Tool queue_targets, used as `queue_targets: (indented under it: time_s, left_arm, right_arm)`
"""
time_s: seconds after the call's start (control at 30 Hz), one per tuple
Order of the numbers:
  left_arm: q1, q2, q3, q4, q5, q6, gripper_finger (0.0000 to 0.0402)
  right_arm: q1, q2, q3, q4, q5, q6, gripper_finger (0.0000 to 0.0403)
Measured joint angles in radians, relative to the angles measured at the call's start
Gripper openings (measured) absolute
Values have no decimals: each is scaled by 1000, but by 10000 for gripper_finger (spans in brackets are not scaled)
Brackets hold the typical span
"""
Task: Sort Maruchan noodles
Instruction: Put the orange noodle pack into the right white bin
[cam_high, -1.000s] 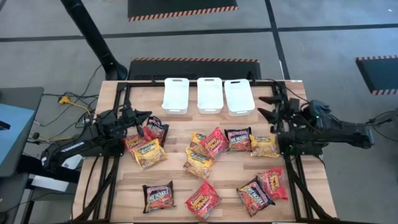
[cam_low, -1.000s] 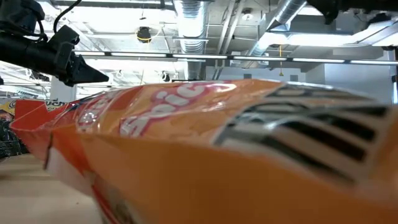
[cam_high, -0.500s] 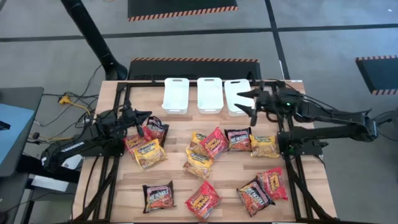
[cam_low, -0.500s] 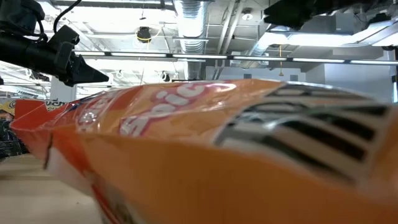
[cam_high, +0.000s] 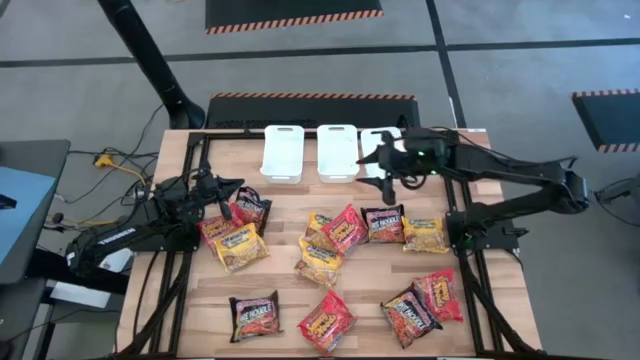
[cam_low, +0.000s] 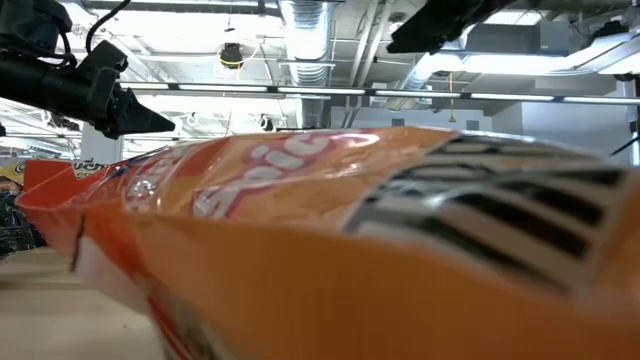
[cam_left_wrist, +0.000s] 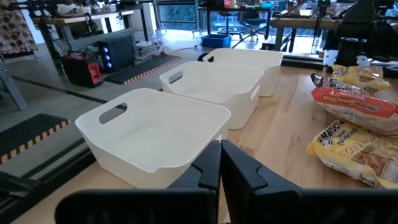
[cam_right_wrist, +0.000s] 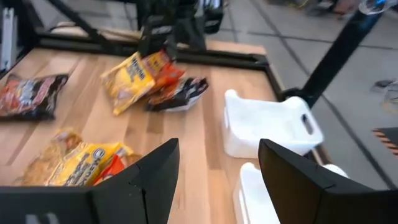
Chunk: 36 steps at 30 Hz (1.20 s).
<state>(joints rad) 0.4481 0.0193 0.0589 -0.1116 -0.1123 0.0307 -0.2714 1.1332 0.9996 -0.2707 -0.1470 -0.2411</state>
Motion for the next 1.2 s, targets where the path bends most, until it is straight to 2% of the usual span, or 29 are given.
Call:
queue_targets:
  time_s: [0.33,0.57,0.8,1.2]
  left_arm:
    - [0,0,0,0,0,0,0]
    - [0,0,0,0,0,0,0]
    - [0,0,0,0,0,0,0]
    - [0,0,0,0,0,0,0]
  right_arm:
    - [1,201,109,-88,-121,-33,246]
    - [2,306,109,-124,-129,-73,246]
    - [-1,391,109,-129,-225,-85,246]
    - [8,523,108,-119,-301,-85,246]
